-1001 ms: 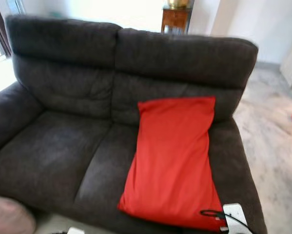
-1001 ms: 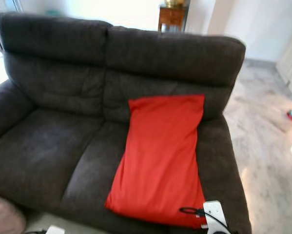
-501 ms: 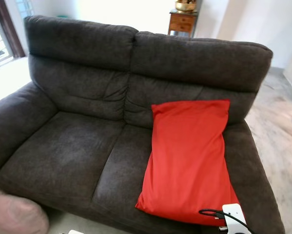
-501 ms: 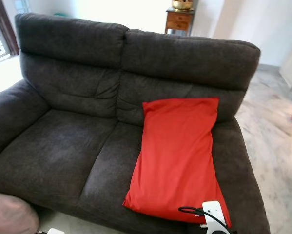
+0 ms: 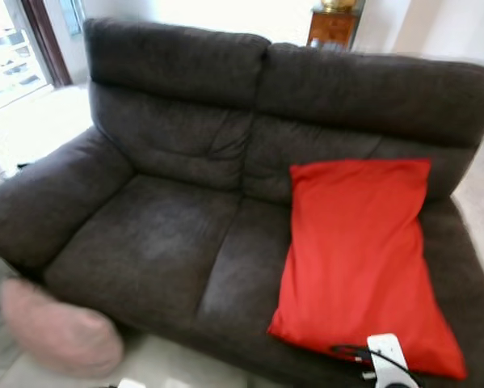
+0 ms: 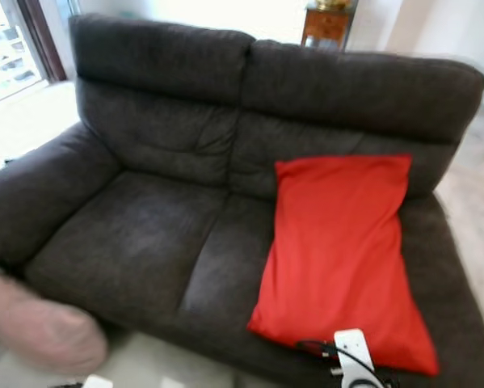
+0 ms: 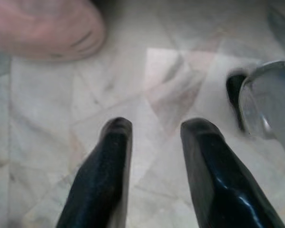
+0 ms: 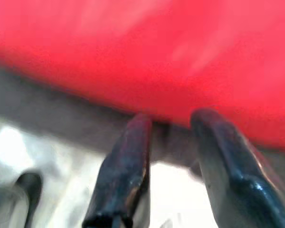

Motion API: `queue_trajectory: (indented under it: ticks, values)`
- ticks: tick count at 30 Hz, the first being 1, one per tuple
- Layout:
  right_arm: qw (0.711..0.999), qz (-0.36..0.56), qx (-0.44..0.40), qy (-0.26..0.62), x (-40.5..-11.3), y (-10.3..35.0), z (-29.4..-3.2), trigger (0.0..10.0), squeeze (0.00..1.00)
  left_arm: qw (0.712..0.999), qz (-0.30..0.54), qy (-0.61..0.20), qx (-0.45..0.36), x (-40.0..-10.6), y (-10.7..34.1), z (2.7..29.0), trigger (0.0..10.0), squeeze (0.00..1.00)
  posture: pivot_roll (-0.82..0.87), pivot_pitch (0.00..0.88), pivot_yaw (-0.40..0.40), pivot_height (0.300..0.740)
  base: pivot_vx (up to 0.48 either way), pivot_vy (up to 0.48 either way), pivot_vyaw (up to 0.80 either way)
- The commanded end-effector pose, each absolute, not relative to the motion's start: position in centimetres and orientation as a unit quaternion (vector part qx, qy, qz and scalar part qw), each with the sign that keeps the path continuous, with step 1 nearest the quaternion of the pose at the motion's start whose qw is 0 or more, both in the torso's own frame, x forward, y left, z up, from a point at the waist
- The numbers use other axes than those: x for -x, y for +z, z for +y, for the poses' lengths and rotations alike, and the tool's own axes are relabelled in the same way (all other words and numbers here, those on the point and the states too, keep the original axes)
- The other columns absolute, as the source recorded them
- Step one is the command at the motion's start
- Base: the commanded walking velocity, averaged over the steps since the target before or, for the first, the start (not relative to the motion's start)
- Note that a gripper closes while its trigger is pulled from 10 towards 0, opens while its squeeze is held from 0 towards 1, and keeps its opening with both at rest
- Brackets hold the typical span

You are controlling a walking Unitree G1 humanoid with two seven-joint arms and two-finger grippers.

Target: Move the pillow to the sofa from floor

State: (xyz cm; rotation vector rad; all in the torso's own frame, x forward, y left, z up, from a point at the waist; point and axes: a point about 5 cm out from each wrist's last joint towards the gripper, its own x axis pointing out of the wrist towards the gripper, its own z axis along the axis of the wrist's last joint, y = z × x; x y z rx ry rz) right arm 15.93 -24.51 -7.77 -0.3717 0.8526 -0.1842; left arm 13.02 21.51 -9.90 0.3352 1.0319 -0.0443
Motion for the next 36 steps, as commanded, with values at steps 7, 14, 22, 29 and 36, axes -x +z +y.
queue_trajectory:
  ticks: [7, 14, 22, 29, 36]
  values:
    - [0.888, 0.417, 0.172, -0.089, -15.8, -7.8, -24.8, 10.0, 0.0, 0.855, 0.491, -0.022, -0.167, -13.2, -9.8, 21.9, 10.0, 0.0, -0.01, 0.055, -0.025, 0.74, 0.0, 0.307, 0.0]
    - [0.885, 0.425, 0.168, -0.087, -15.4, -8.0, -24.9, 10.0, 0.0, 0.855, 0.491, -0.024, -0.168, -13.1, -9.8, 21.9, 10.0, 0.0, -0.01, 0.047, -0.021, 0.74, 0.0, 0.308, 0.0]
    - [0.883, 0.432, 0.167, -0.08, -15.4, -8.2, -24.2, 10.0, 0.0, 0.855, 0.491, -0.024, -0.168, -13.1, -9.8, 22.0, 10.0, 0.0, -0.01, 0.044, -0.022, 0.74, 0.0, 0.307, 0.0]
    - [0.884, 0.433, 0.161, -0.069, -15.7, -8.3, -23.5, 10.0, 0.0, 0.855, 0.49, -0.024, -0.168, -13.3, -9.7, 22.1, 10.0, 0.0, -0.01, 0.057, -0.025, 0.74, 0.0, 0.309, 0.0]
    - [0.887, 0.435, 0.145, -0.057, -15.8, -8.4, -23.1, 10.0, 0.0, 0.855, 0.49, -0.024, -0.168, -13.3, -9.7, 22.2, 10.0, 0.0, -0.02, 0.085, -0.022, 0.74, 0.0, 0.309, 0.0]
